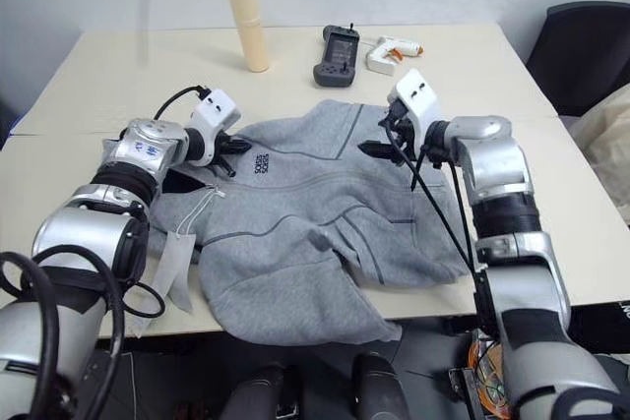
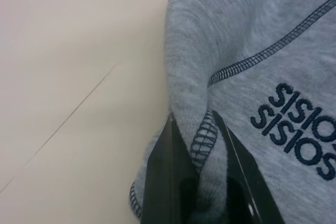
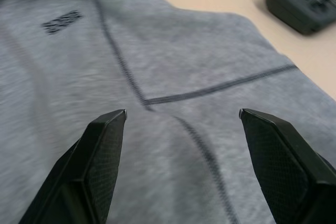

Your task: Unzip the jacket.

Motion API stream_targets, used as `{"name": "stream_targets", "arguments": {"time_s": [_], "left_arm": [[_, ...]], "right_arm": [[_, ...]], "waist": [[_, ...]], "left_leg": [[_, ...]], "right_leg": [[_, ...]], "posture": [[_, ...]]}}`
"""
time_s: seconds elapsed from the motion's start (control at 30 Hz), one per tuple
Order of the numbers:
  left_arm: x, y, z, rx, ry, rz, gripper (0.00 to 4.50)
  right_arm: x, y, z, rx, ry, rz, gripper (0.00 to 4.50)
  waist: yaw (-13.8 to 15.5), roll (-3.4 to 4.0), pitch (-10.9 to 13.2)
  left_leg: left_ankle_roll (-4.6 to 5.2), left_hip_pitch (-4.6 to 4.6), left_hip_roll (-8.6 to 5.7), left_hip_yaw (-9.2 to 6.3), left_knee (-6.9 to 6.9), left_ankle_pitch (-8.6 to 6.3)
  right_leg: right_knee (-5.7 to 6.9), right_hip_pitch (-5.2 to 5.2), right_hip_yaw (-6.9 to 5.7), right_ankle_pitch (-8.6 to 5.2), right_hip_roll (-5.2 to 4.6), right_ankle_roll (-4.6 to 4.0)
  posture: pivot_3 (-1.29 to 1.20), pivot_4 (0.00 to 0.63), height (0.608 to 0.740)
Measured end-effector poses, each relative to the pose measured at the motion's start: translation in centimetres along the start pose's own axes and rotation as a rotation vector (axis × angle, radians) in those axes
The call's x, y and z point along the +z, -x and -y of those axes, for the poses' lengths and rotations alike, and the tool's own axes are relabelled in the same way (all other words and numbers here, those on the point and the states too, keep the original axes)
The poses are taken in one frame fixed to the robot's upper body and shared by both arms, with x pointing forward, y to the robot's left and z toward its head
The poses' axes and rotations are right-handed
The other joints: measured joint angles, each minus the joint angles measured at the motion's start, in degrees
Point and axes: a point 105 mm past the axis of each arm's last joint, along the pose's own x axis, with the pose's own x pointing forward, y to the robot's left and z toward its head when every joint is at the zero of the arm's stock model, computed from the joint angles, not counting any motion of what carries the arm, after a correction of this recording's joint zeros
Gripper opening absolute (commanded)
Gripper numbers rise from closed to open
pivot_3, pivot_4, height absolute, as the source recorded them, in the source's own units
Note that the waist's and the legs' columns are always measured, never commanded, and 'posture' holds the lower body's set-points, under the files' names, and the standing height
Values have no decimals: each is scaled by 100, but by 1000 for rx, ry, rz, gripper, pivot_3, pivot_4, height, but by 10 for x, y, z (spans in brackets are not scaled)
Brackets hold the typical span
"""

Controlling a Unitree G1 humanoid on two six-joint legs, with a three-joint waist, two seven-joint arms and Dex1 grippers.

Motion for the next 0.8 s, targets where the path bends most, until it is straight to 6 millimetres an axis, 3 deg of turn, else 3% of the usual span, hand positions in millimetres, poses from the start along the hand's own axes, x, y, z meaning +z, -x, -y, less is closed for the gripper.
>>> {"name": "stream_targets", "arguments": {"time_s": [0.13, 0.27, 0.47, 0.5, 0.57, 0.67, 0.73, 0.8], "left_arm": [[6, 0, 4, -37, -22, 33, 0], [5, 10, 1, -88, -44, 41, 995], [14, 42, -18, -111, -169, 80, 2810], [15, 48, -19, -126, -181, 89, 2810], [21, 64, -23, -172, -189, 123, 2810], [25, 105, -32, -243, -202, 150, 2810], [8, 139, -33, -301, -204, 110, 2810], [-16, 160, -26, -348, -143, 60, 2810]], "right_arm": [[-1, 14, -31, 92, 49, 11, 3607], [3, 30, -49, 154, 103, 12, 3658], [8, 34, -72, 224, 99, 45, 3658], [11, 35, -77, 243, 104, 65, 3658], [17, 36, -90, 293, 143, 103, 3658], [17, 34, -113, 381, 270, 130, 3658], [14, 33, -125, 443, 347, 140, 3658], [15, 35, -129, 470, 369, 150, 3658]], "waist": [[66, -1, 0], [70, -2, 1], [51, -2, 1], [51, -2, 1], [56, -3, 1], [32, -4, 2], [-3, -3, 2], [-13, -3, 2]], "left_leg": [[0, -3, 0, -1, 16, 0], [1, -4, 0, -2, 20, 0], [0, -4, 5, -2, 19, -1], [0, -4, 5, -3, 20, -1], [0, -4, 4, -3, 20, -1], [0, -3, 5, 0, 19, -1], [-1, 9, 7, 4, 8, -2], [-1, 18, 10, 5, 2, -1]], "right_leg": [[2, 3, -3, 3, 2, 5], [1, 5, -5, 4, 3, 7], [1, 3, -7, 4, 7, 6], [0, 4, -7, 4, 7, 6], [-2, 5, -10, 4, 7, 6], [-4, 5, -6, 3, 9, 7], [-4, 7, 3, 3, 10, 7], [-3, 11, 10, 3, 10, 7]], "posture": [[0, 150, 740], [0, 150, 740], [0, 150, 740], [0, 150, 740], [0, 150, 740], [0, 150, 740], [0, 150, 740], [0, 150, 740]]}}
